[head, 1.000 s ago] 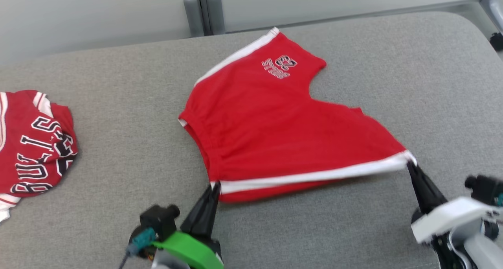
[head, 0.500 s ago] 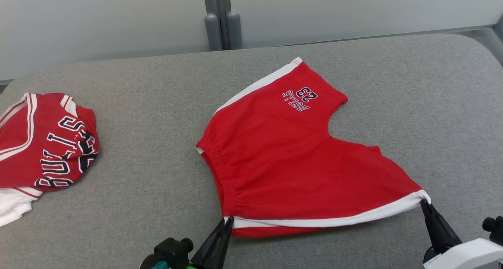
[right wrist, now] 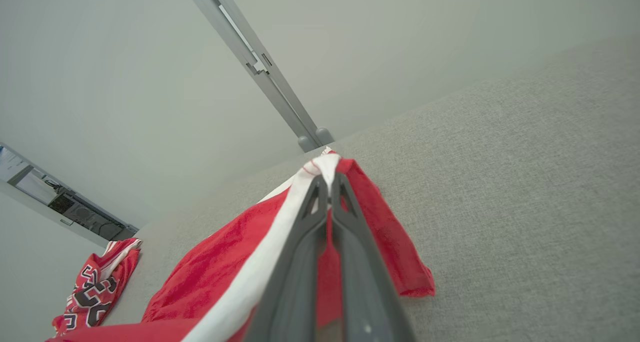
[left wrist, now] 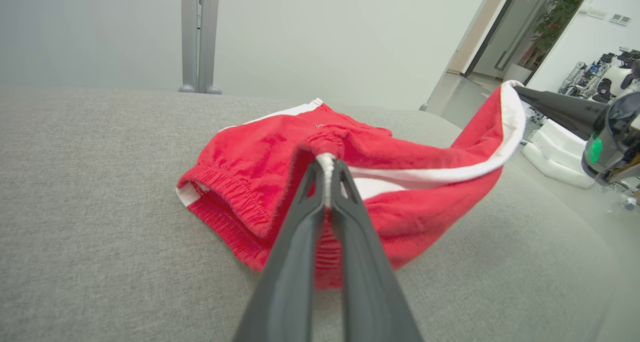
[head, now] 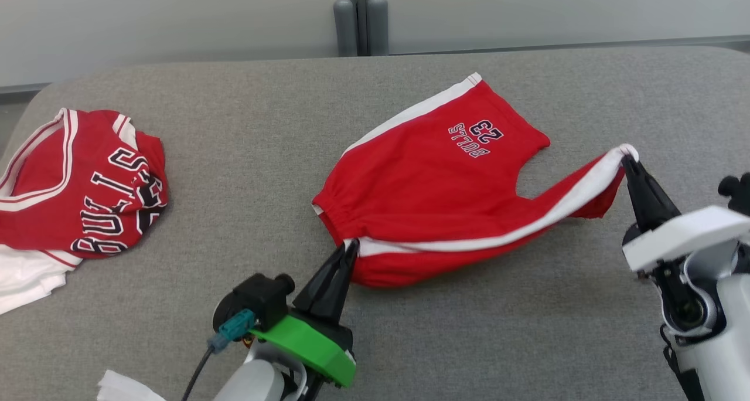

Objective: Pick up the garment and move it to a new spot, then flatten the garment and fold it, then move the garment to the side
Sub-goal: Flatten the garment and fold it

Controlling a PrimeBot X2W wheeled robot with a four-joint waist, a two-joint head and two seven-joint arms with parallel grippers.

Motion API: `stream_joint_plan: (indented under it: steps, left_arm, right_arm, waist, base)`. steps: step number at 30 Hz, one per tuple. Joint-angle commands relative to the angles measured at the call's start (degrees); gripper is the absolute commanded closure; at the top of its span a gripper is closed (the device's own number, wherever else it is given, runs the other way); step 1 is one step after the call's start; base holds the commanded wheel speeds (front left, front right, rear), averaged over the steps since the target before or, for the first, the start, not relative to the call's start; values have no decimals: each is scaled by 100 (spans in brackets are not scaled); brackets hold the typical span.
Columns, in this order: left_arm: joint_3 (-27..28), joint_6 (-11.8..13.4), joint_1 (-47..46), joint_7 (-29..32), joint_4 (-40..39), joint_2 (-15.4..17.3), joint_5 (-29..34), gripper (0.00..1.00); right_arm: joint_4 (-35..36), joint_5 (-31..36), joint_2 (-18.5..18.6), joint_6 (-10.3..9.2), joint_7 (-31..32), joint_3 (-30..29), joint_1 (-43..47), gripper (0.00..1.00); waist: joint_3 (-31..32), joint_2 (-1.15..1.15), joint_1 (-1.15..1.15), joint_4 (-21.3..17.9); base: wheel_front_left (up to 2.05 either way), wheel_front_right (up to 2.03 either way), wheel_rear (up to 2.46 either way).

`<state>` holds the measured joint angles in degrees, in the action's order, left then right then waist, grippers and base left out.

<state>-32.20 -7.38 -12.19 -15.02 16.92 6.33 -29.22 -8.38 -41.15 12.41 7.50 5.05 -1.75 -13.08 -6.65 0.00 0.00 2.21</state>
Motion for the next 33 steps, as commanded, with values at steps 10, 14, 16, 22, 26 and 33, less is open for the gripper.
stream_joint_plan:
  steps: [10,14,16,22,26,33]
  left_arm:
    - [36,-14,-1361,-21,678,-263,-463,100]
    - [36,-14,-1781,-21,981,-309,-601,100]
    - [2,-14,-1948,-21,1141,-324,-687,100]
    - [-265,-15,-2339,-21,1427,-336,-969,100]
    - [-395,-15,-2514,-21,1580,-337,-939,42]
    - [-335,77,-2312,-21,1597,-337,-473,0]
  right_arm:
    - [-2189,516,25,-1,-215,249,-2647,100]
    - [-3218,740,-13,-2,-386,335,-3559,100]
    - [-3709,850,-24,-2,-455,376,-3927,100]
    - [-4912,1024,-40,-2,-719,448,-4694,100]
    - [-5317,1034,-81,-2,-936,607,-4919,0]
    - [-5496,922,97,-2,-1209,1121,-4759,0]
  waist:
    - [-885,0,0,514]
    - [-1124,0,0,692]
    - [-1223,0,0,778]
    - [-1408,0,0,931]
    - [-1431,0,0,940]
    - [-1310,0,0,873]
  base:
    - [0,0,0]
    - [0,0,0]
    - [0,0,0]
    - [0,0,0]
    - [0,0,0]
    - [0,0,0]
